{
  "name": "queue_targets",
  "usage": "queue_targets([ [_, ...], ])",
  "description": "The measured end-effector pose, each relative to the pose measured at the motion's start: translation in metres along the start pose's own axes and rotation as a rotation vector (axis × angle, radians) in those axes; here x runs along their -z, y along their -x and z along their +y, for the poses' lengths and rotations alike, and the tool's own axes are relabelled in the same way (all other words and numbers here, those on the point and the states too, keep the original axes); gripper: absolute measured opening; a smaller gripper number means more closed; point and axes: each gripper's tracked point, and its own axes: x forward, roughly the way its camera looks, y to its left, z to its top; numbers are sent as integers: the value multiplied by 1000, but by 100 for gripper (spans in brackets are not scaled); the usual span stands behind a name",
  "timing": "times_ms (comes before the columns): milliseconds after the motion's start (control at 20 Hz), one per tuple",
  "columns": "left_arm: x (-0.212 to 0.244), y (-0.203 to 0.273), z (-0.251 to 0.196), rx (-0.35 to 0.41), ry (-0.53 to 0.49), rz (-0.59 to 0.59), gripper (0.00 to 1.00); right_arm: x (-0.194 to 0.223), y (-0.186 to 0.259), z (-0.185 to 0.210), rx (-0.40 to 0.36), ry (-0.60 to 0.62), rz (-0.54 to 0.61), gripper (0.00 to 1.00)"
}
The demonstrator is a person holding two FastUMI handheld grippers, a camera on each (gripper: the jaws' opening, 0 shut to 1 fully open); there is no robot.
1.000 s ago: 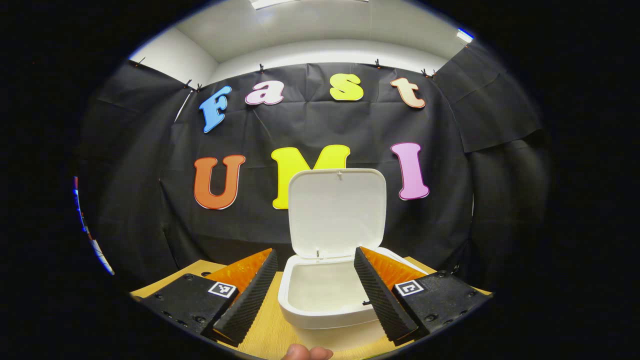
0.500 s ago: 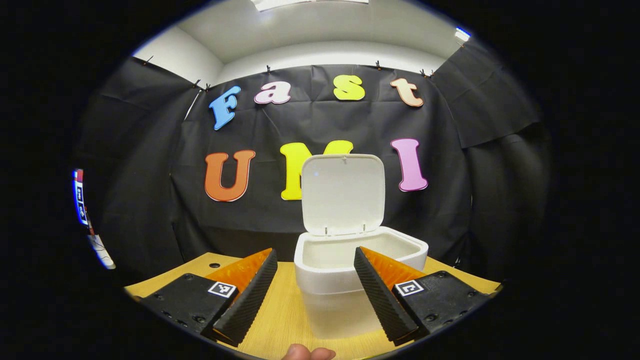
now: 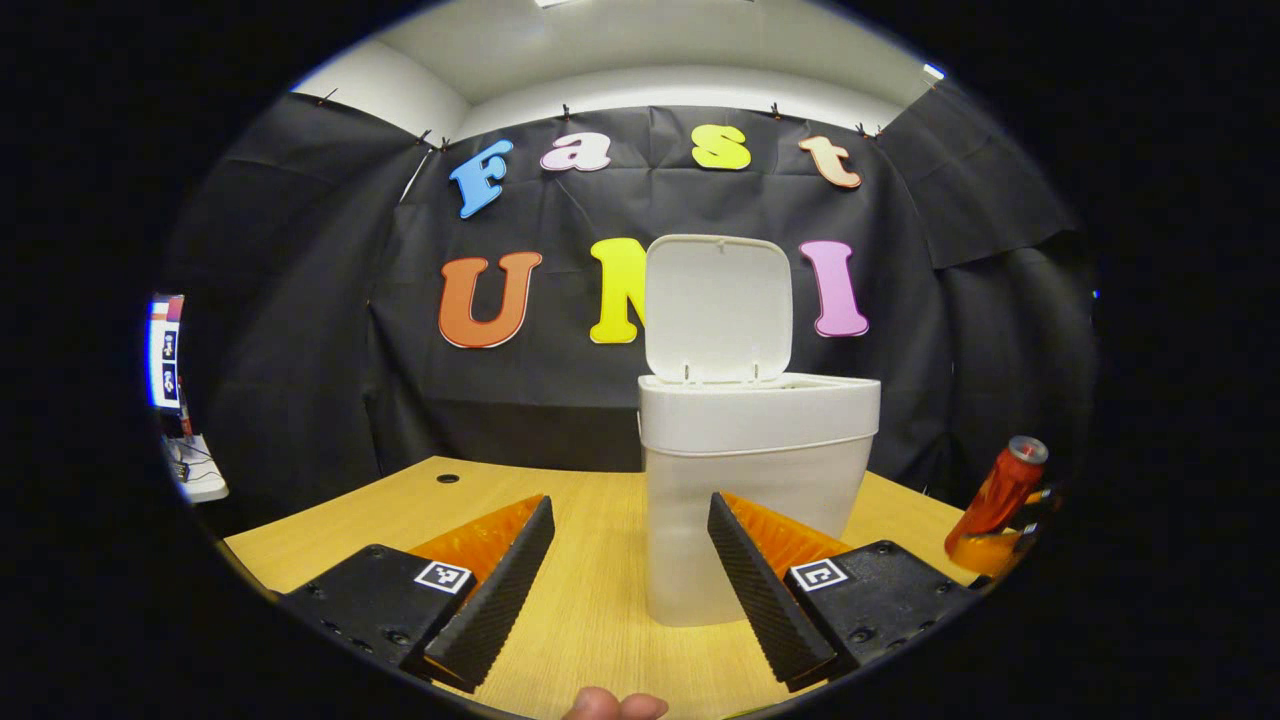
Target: Press the lid of the desktop garbage bin to open it, pick up the crumpled paper on the desktop and throw it into the bin, then pick up the pop can on the desktop and drop it into the bin, and finally close the garbage bin lid.
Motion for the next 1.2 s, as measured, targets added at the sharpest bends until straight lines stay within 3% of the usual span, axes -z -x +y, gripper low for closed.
queue_targets([
  [150, 9, 6, 19, -18, -10, -3, 99, -46, -6, 8, 8, 77, -50, 81],
  [400, 12, 13, 41, -28, 20, -12, 99, -133, -17, 52, -101, 93, -115, 81],
  [650, 1, 23, 49, -23, 19, -28, 99, -217, -52, 95, -135, 149, -199, 81],
  [850, -4, 28, 51, -17, 27, -29, 99, -233, -105, 119, -152, 125, -122, 81],
  [1200, -3, 28, 56, -18, 18, -27, 99, -223, -165, 118, -107, 67, -10, 83],
])
